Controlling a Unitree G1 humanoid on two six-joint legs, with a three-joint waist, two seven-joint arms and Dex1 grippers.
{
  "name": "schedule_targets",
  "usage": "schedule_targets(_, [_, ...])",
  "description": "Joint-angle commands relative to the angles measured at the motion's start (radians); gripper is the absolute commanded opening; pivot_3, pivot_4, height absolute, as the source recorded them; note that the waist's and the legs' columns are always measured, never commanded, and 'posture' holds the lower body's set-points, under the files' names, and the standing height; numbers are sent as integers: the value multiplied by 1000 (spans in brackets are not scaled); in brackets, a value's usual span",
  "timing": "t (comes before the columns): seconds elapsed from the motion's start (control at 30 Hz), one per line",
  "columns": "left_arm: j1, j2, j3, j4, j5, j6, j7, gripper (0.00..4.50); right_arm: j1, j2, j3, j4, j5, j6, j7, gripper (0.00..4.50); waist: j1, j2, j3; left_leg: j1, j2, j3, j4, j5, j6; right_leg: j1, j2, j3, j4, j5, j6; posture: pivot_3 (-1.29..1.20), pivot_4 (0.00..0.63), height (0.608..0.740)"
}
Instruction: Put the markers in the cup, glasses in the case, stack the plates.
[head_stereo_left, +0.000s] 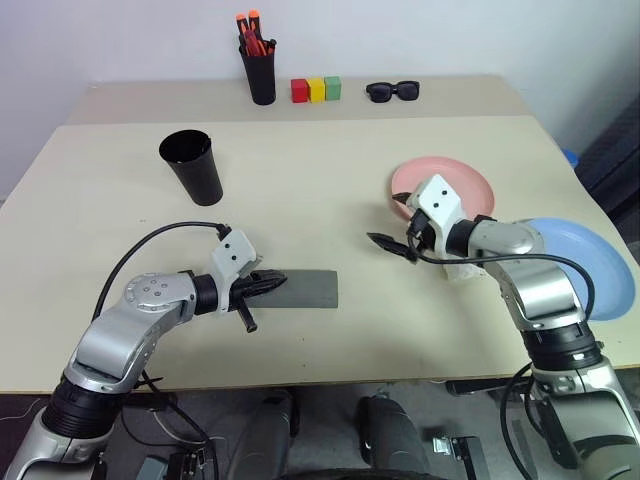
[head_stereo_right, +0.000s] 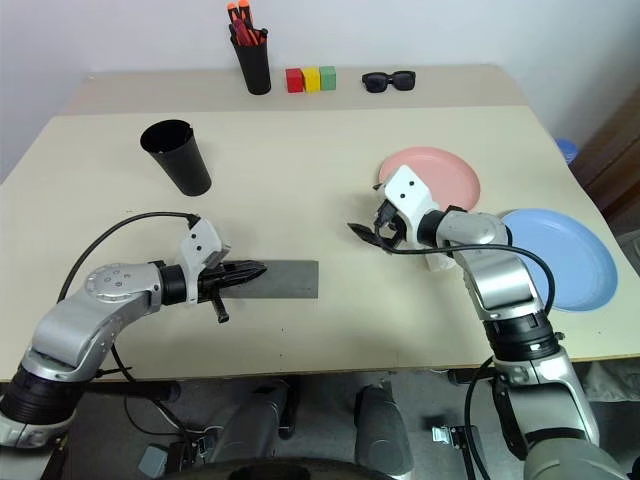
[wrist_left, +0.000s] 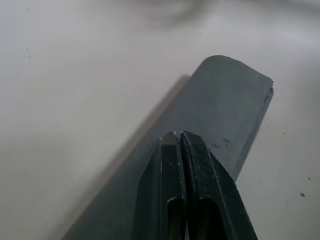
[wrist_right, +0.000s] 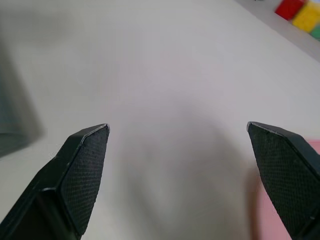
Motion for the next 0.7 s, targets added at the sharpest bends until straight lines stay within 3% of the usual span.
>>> schedule_targets(0.03, [12,-34,76,-32,-5,-100,22,58,-46,-22,3,32,-60,8,-42,4500,1,0,0,0,0,0,0,0,0,0,0,0,0,0,0,0,150,740])
schedule_targets(0.2, [9,-116,176,-63,-122,-162,3,58,-67,-49,28,114,-143,-10,-72,4500,-1,0,0,0,0,0,0,0,0,0,0,0,0,0,0,0,150,740])
schedule_targets(0.43, [35,-118,168,-92,-161,-185,-32,58,-83,-36,45,246,-189,-10,-79,4500,-3,0,0,0,-1,2,0,0,0,0,0,0,0,0,1,0,150,740])
schedule_targets(0.53, [39,-124,157,-96,-158,-188,-25,0,-88,-31,48,293,-203,-30,-94,3656,-3,0,0,1,-1,2,0,0,0,1,1,0,1,0,1,0,150,740])
schedule_targets(0.7, [55,-131,141,-92,-147,-207,-28,0,-97,-23,43,285,-196,-38,-85,1023,-2,0,0,1,-1,3,1,0,0,1,1,0,0,0,1,0,150,740])
